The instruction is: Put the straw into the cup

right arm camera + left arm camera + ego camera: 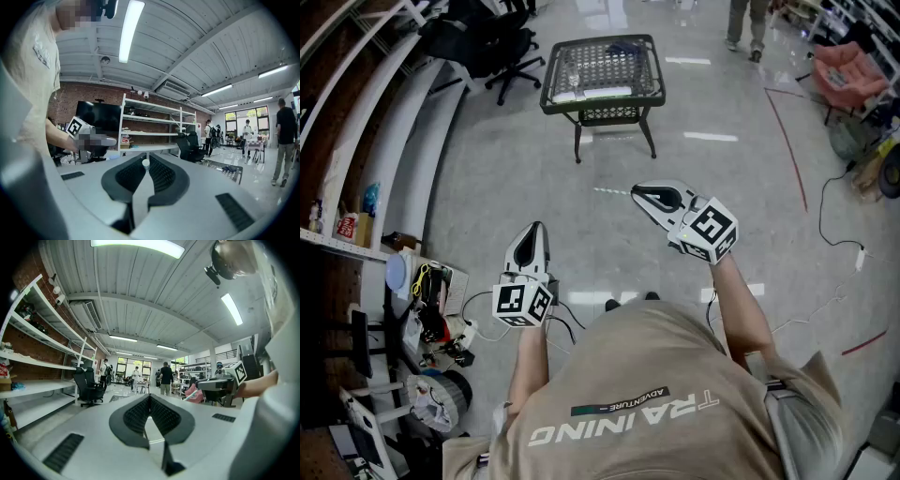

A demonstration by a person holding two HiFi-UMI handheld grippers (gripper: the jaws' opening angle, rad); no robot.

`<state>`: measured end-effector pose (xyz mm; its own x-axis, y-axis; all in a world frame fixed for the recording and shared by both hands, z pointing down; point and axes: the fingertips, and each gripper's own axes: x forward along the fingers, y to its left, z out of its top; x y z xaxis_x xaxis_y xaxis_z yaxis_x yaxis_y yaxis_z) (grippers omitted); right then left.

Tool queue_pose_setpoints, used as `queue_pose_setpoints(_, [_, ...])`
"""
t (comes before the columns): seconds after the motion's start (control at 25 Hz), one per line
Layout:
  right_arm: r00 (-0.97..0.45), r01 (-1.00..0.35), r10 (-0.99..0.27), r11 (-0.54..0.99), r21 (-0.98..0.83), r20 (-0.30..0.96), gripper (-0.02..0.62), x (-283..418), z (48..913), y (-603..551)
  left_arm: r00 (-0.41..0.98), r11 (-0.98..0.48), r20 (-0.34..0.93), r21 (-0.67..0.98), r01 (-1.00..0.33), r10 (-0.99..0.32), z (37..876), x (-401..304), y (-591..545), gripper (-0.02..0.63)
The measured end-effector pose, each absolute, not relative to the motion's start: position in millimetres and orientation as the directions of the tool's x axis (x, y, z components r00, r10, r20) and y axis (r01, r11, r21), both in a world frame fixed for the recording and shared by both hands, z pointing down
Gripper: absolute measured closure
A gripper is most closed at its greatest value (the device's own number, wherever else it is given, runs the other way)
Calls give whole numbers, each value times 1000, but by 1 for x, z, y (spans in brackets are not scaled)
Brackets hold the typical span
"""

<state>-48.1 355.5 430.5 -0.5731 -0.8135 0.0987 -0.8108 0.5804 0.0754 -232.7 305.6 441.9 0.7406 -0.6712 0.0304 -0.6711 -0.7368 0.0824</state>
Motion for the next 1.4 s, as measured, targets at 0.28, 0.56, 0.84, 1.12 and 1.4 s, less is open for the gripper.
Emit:
queue_pose_setpoints(0.28, [-574, -811, -812, 582, 67, 107, 561, -46, 432, 352, 745, -741, 35, 84, -666, -666, 444, -229, 302, 589])
queue_pose_setpoints(0.56, [-545, -830, -831, 554, 70, 107, 561, -36, 435, 359, 764, -760, 47, 78, -645, -643, 450, -214, 302, 589])
queue_pose_setpoints(0.84, [-498, -860, -856, 508, 47, 139, 561, -32, 443, 347, 787, -782, 40, 89, -617, -616, 444, -210, 273, 589])
queue_pose_setpoints(1.12, [-464, -880, -871, 475, 30, 162, 561, -30, 449, 322, 804, -796, 45, 125, -593, -592, 456, -210, 241, 589])
queue_pose_setpoints(1.4, [-442, -893, -879, 451, 10, 177, 561, -29, 457, 296, 818, -806, 60, 143, -574, -572, 466, -212, 202, 589])
